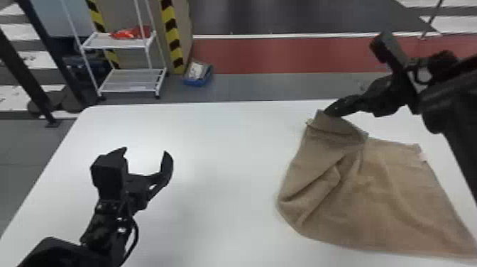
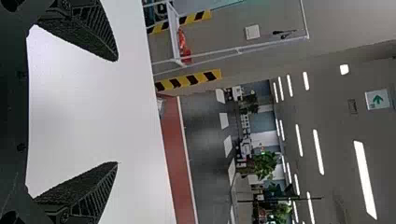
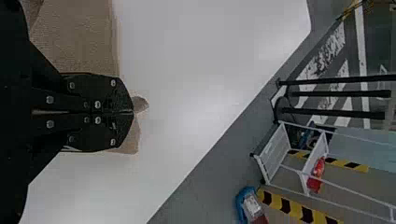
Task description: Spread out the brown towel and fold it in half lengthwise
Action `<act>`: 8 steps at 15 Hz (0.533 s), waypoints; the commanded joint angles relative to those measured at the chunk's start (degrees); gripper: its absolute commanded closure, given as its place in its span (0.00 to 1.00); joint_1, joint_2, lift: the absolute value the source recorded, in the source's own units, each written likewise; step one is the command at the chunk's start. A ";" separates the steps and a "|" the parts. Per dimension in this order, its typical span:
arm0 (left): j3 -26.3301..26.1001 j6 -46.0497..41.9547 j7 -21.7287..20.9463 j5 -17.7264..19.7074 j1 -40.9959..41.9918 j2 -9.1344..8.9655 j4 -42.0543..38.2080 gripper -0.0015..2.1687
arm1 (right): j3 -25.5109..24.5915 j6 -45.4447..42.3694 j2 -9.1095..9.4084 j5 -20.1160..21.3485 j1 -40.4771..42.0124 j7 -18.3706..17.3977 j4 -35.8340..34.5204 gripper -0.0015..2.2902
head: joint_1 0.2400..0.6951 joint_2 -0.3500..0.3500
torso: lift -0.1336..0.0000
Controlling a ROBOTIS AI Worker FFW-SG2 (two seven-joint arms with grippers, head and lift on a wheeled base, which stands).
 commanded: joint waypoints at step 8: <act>3.88 -3.39 0.20 1.05 1.20 0.18 0.60 0.04 | 1.06 8.47 14.32 -6.21 -5.11 -16.70 -8.64 0.67 | 0.79 0.75 | 0.07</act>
